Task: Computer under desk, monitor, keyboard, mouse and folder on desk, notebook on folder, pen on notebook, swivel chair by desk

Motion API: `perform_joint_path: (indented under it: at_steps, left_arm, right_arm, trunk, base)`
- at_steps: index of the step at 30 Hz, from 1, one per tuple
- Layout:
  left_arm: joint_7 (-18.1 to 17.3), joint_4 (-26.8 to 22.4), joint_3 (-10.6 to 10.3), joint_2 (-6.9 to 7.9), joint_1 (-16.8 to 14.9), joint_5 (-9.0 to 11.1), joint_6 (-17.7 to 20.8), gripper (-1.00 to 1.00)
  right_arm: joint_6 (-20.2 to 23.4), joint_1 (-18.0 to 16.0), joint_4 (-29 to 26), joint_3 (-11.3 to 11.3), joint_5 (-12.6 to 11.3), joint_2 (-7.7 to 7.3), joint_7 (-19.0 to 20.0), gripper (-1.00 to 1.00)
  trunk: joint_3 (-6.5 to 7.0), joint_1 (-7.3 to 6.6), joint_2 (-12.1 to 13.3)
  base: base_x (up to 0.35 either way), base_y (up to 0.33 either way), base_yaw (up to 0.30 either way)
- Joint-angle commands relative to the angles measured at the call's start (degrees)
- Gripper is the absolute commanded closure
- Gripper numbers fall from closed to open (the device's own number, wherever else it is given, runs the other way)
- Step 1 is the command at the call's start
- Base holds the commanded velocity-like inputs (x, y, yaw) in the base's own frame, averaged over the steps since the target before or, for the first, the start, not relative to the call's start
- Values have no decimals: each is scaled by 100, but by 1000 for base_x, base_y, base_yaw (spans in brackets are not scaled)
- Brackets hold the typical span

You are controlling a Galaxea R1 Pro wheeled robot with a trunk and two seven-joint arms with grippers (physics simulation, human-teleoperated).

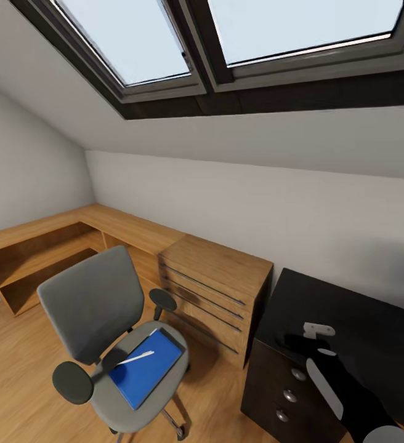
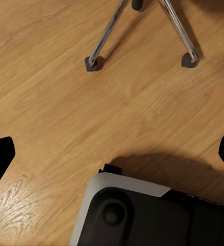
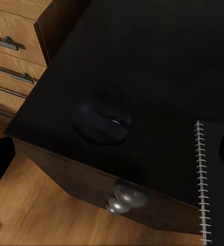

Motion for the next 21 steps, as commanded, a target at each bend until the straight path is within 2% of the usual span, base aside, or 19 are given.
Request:
perform_joint_path:
  at_steps: [1,7,13,18,21]
  left_arm:
    - [-10,8,-48,2,-5,61,-20,-100]
    - [-10,20,-48,2,-3,57,-20,-100]
    - [-10,21,-48,2,-6,54,-17,-100]
    - [-4,30,-48,2,-5,54,-13,-100]
    - [-3,36,-48,2,-3,59,-12,-100]
  right_arm:
    - [-45,-5,24,39,-55,-7,-52,-100]
    - [-451,-7,224,186,-53,-8,-30,-100]
    - [-512,-18,275,222,-46,-8,-32,-100]
    - [-365,-129,288,223,-49,-14,-35,-100]
    - [-44,-404,331,223,-51,-12,-40,-100]
  trunk:
    - [-13,4,-13]
    - [-13,4,-13]
    - [-13,4,-13]
    - [-13,4,-13]
    - [-13,4,-13]
  base:
    - [9,-2,0]
    - [91,-1,0]
    - [48,0,0]
    - [10,0,0]
    - [3,0,0]
